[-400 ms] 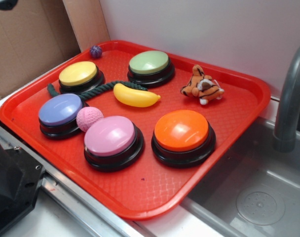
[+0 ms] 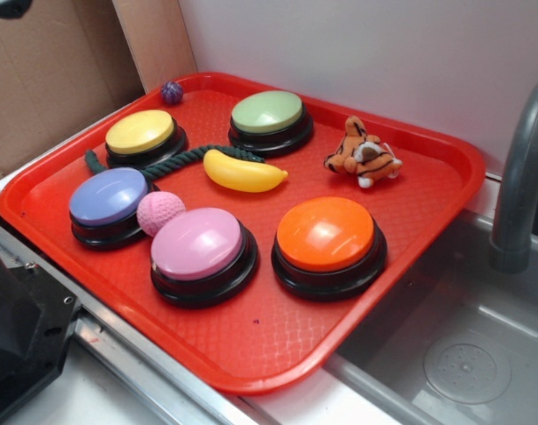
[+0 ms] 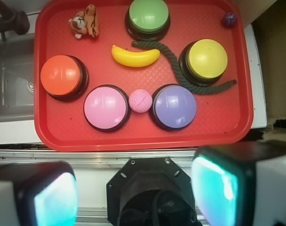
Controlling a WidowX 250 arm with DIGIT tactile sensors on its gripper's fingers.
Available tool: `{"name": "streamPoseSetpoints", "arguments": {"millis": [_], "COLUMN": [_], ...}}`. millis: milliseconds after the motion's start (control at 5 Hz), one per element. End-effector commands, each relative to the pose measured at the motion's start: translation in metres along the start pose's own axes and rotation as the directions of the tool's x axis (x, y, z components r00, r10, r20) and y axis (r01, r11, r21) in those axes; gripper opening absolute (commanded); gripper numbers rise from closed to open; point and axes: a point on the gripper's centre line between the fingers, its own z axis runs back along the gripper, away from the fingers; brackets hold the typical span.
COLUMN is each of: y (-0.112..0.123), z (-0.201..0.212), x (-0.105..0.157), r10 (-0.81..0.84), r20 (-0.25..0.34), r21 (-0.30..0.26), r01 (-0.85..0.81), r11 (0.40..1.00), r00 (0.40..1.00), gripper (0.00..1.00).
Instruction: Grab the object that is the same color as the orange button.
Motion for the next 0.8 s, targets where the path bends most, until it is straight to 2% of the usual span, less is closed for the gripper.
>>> {"name": "streamPoseSetpoints", "arguments": {"millis": [0, 200, 400, 600], "y": [0.000, 0.003, 0.005, 0.002], "z": [-0.004, -0.016, -0.035, -0.052], "x": [0.027, 0.047, 0.075, 0.104], "r10": [-0.303, -0.516, -0.704, -0.835], "r20": [0.064, 0.048, 0.027, 0.076], "r21": [0.140, 0.170, 0.238, 0.236], "r01": [0.292, 0.502, 0.680, 0.804], "r11": [0.946, 0.848, 0.694, 0.546], "r00": [0.951, 0.856, 0.709, 0.545], "gripper": [1.00, 1.00, 1.00, 1.00]}}
